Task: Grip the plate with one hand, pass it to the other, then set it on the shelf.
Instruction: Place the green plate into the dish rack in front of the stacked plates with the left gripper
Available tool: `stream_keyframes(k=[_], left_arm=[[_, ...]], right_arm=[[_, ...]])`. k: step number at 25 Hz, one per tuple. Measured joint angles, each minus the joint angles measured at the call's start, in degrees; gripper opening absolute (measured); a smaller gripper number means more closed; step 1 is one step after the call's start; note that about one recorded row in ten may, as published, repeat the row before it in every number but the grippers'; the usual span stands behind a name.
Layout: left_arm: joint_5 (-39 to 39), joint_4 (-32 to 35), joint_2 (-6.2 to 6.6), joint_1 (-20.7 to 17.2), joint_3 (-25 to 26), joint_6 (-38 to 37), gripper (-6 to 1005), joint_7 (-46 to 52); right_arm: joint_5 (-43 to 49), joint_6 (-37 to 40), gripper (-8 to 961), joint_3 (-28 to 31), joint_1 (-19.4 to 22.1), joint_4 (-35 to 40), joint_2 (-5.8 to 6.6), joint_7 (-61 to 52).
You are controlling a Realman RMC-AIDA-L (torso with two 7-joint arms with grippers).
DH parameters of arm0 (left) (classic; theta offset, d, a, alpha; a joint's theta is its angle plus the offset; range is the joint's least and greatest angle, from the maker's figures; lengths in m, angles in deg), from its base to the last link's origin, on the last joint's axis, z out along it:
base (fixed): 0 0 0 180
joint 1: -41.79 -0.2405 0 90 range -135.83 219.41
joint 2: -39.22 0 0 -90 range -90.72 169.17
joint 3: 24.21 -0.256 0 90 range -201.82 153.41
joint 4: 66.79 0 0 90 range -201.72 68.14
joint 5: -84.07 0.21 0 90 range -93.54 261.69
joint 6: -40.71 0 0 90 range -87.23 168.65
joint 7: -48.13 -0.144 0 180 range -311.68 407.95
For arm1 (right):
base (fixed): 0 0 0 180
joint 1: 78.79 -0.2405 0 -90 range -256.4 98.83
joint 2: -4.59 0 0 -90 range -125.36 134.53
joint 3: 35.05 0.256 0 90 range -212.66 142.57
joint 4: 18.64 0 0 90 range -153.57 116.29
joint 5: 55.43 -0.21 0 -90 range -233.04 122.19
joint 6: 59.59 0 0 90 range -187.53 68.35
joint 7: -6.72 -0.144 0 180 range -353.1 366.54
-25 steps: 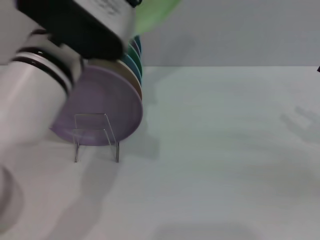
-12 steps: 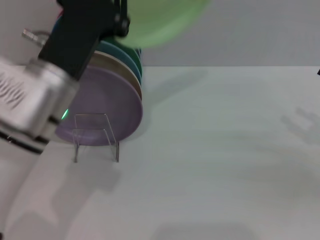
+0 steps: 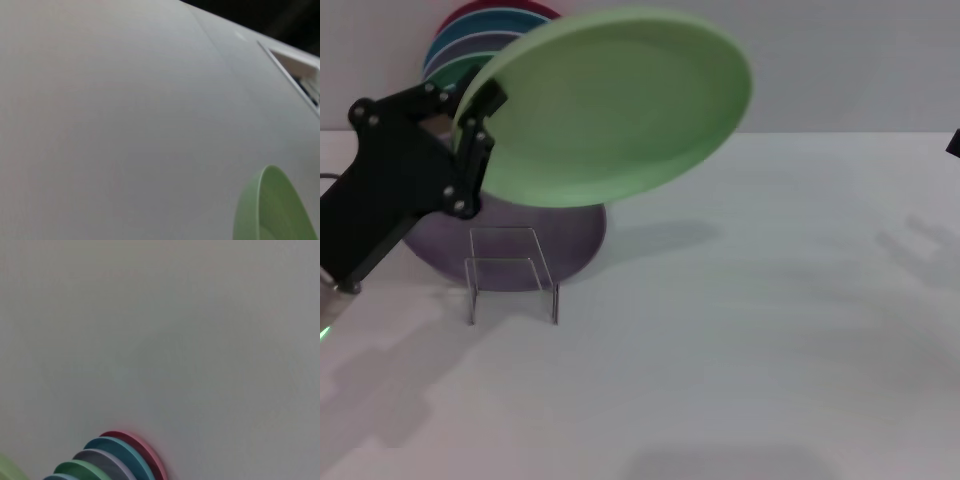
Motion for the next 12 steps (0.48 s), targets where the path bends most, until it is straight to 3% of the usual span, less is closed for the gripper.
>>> stream_keyframes(k=[4,12], left_arm=[[-0.90,4.62,-0.85,0.77,-0.76,-1.34,84,-9.89],[-1.55,7.79,-0.91,1.62,-1.76,-1.15,85,-11.94]], right_arm=[[0.00,-0.11,697,-0.06,-0.24,0.00,0.00,-0.02],[0.48,-0.80,697,-0.18,-0.58,-0.01,-0.18,-0.43]])
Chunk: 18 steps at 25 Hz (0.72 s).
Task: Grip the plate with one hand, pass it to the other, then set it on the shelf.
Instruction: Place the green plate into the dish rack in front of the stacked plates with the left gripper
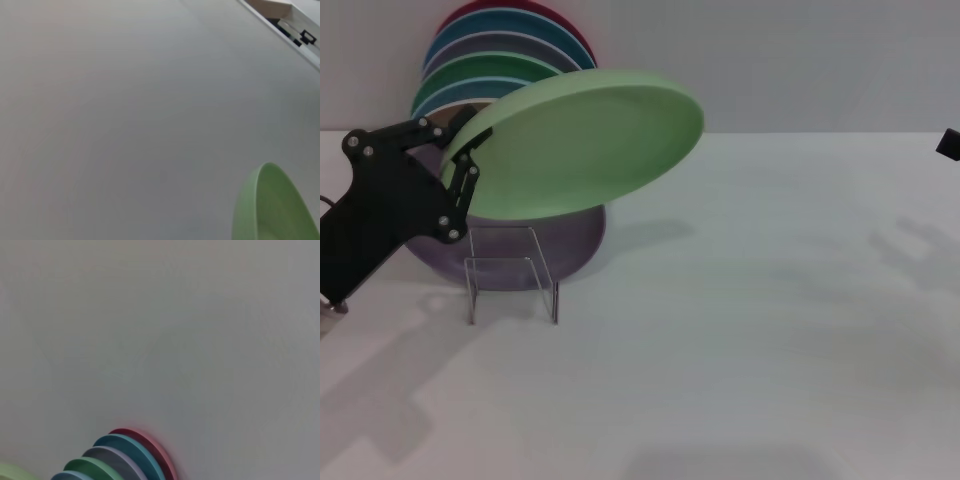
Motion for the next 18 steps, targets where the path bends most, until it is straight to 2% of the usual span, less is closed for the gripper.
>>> stream_keyframes(k=[12,18], left_arm=[[-0.70,3.75,1.33,-1.04,-0.66,-0.17,82,4.28],[-0.79,5.16,1.44,-1.04,-0.75,0.18,80,4.44]], right_arm=[[0.12,-0.55,696,0.00,-0.14,0.00,0.00,-0.23],[0.12,-0.79,696,-0.01,-0.11,-0.02,0.00,-0.40]])
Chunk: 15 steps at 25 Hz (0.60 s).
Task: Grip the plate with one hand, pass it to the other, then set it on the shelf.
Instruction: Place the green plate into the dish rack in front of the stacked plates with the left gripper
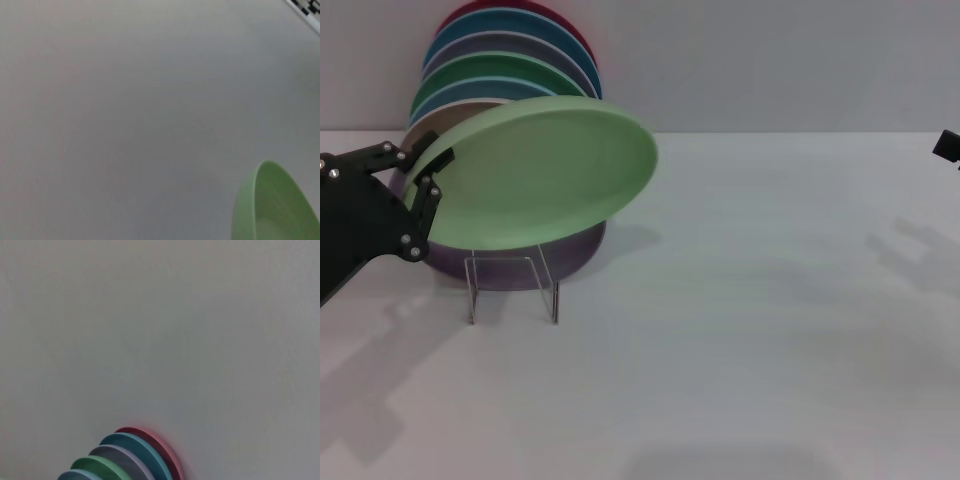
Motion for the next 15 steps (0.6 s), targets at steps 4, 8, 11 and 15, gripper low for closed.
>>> stream_keyframes(k=[4,8,11,15], left_arm=[[-0.13,2.14,-0.21,0.39,0.06,0.92,81,-0.21],[-0.15,2.46,-0.32,0.20,-0.48,1.02,81,-0.33],[-0.15,2.49,-0.35,-0.02,-1.13,1.08,82,-0.46],[-0.29,2.53,-1.35,-0.18,-0.83,1.83,82,-0.87]], right_arm=[[0.00,-0.24,696,0.00,0.01,-0.03,-0.03,-0.01],[0.00,-0.45,696,0.00,-0.03,-0.07,-0.05,-0.01],[0.00,-0.48,697,0.00,-0.15,-0.07,-0.07,-0.01],[0.00,-0.48,698,0.00,-0.22,-0.15,-0.09,-0.07]])
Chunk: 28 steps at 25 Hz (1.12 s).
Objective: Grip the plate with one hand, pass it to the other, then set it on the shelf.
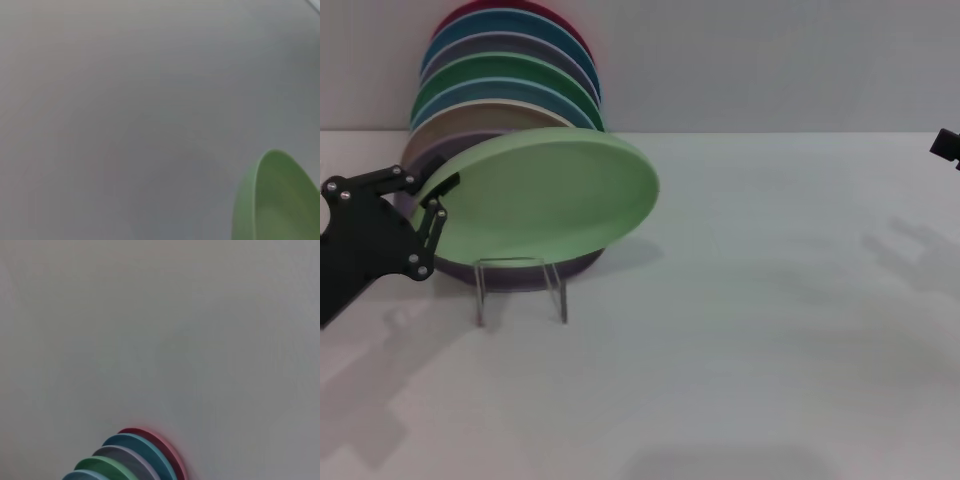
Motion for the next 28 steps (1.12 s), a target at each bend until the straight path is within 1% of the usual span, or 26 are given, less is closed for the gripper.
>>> stream_keyframes(k=[2,5,7,11,14,16,19,22,23,25,27,28], left_arm=[[-0.14,0.00,-0.53,-0.07,0.39,0.82,81,0.06],[-0.10,0.00,-0.73,0.00,0.37,1.89,80,0.67],[-0.18,-0.07,-1.11,0.28,0.49,2.94,102,0.60],[-0.21,-0.07,-1.19,0.48,0.74,3.44,145,0.65],[-0.20,-0.40,-1.23,0.22,1.62,3.60,280,0.44],[-0.25,-0.73,-1.34,-0.33,3.24,3.13,370,0.18],[-0.33,-2.38,-1.73,-2.40,8.07,1.10,531,0.07],[-0.39,-6.75,-2.76,-5.63,14.52,0.07,541,0.10],[-0.33,-7.95,-3.37,-6.58,17.08,0.07,545,0.22],[-0.33,-9.54,-5.21,-8.33,24.52,0.25,551,1.27],[-0.34,-9.43,-6.36,-8.85,29.56,0.80,558,2.17],[-0.29,-9.22,-6.67,-8.91,30.99,1.29,562,2.42]], right_arm=[[0.00,-0.07,697,0.00,-0.04,-0.05,0.00,-0.10],[0.00,-0.16,696,0.00,-0.06,-0.12,0.00,-0.33],[0.00,-0.44,697,0.00,-0.04,-0.20,0.05,-0.47],[0.00,-0.73,698,0.00,-0.01,-0.25,0.12,-0.50],[0.00,-0.76,698,0.01,0.01,-0.26,0.14,-0.51],[0.00,-0.76,698,0.00,0.06,-0.24,0.15,-0.52],[0.00,-0.76,698,0.00,0.22,-0.24,0.17,-0.52],[0.00,-0.57,698,0.15,0.33,-0.26,0.17,-0.30],[-0.03,-0.45,698,0.30,0.38,-0.23,0.11,0.13],[-0.32,-0.23,698,0.77,0.60,-0.05,-0.18,2.17],[-0.83,0.17,698,1.84,0.78,0.53,-0.59,5.53],[-1.34,0.37,698,2.50,0.85,1.18,-0.78,7.46]])
